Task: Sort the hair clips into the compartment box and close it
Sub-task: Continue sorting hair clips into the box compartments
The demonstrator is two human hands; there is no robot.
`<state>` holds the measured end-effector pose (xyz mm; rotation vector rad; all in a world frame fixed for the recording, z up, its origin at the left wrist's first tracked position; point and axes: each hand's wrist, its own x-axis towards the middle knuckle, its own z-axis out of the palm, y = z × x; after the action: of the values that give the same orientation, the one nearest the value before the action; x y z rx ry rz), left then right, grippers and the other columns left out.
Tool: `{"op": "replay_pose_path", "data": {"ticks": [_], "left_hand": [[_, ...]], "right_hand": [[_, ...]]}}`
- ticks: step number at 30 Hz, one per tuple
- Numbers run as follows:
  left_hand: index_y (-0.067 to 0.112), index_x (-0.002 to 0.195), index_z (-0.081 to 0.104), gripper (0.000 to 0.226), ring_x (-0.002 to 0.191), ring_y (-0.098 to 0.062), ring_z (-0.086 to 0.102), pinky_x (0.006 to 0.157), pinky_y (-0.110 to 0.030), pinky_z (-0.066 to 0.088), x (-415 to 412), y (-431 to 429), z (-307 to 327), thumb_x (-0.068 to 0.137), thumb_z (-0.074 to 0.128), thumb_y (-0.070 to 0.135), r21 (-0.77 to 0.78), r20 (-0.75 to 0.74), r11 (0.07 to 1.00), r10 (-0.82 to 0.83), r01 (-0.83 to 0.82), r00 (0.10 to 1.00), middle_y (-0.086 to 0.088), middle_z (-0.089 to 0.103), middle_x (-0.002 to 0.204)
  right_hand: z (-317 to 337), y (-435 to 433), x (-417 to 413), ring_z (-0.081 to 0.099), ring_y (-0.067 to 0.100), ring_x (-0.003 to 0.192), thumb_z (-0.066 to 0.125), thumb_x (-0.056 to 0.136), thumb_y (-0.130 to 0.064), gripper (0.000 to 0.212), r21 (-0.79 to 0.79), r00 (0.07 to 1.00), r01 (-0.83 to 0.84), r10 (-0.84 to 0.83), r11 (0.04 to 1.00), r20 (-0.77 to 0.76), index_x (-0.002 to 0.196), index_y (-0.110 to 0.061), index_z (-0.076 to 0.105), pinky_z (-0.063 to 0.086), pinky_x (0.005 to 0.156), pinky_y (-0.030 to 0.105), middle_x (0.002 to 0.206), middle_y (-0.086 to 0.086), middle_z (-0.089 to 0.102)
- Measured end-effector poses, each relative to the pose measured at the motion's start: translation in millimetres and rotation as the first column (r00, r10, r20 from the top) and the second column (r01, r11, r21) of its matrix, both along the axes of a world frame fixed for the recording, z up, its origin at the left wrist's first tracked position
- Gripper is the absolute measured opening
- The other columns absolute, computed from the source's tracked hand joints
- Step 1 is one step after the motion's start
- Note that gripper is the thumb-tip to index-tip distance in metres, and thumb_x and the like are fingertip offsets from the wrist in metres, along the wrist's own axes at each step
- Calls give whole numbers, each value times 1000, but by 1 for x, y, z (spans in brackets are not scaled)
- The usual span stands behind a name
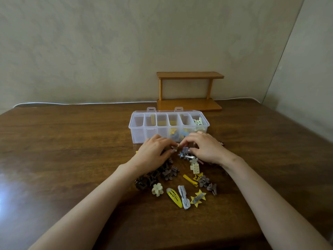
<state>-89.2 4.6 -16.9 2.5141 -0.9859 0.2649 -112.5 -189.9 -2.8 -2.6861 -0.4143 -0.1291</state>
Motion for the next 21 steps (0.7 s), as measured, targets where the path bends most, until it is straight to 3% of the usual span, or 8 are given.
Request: {"op": "replay_pose_path", "data": {"ticks": [9, 13, 17, 19, 21], "left_hand": [[22, 109, 58, 25, 98, -12, 49, 81, -30, 46, 1, -1, -2, 86, 59, 34, -69, 65, 997, 22, -18, 998, 5, 62, 105], [22, 109, 57, 28, 95, -12, 52, 80, -31, 47, -4, -5, -2, 84, 64, 33, -136, 84, 990, -14, 26, 996, 6, 63, 101], [18, 97, 61, 15, 87, -12, 54, 73, -33, 50, -7, -5, 2, 85, 63, 28, -231, 141, 973, 10, 23, 990, 7, 61, 90], [18, 90, 62, 9, 82, -11, 53, 67, -29, 48, -7, -4, 5, 85, 63, 24, -269, 183, 963, 47, 4, 982, 8, 60, 84], [18, 87, 62, 6, 78, -7, 50, 63, -18, 40, -6, -2, 6, 86, 62, 24, -309, 207, 950, 121, -52, 971, 12, 58, 79]], "right_hand": [[4, -2, 0, 46, 8, 94, 69, 81, -17, 20, 20, 1000, 24, -23, 1000, -11, 98, -28, 69, 40, 87, 33, 89, -15, 53], [8, -1, -1, 58, 8, 90, 71, 80, -13, 17, 244, 999, 25, -19, 969, -27, 93, -25, 68, 45, 79, 24, 94, -5, 65], [10, 2, -3, 56, -3, 70, 72, 79, -9, 18, 432, 1000, -12, 16, 902, -6, 91, -22, 67, 42, 62, 11, 84, -6, 64], [8, 3, -3, 57, 2, 70, 74, 78, -14, 18, 452, 1000, -7, 0, 892, 14, 92, -21, 64, 46, 63, 18, 82, -6, 63], [7, 2, -1, 59, 12, 78, 76, 76, -27, 21, 355, 999, 21, -37, 935, 38, 90, -23, 61, 51, 70, 30, 84, -7, 62]]}}
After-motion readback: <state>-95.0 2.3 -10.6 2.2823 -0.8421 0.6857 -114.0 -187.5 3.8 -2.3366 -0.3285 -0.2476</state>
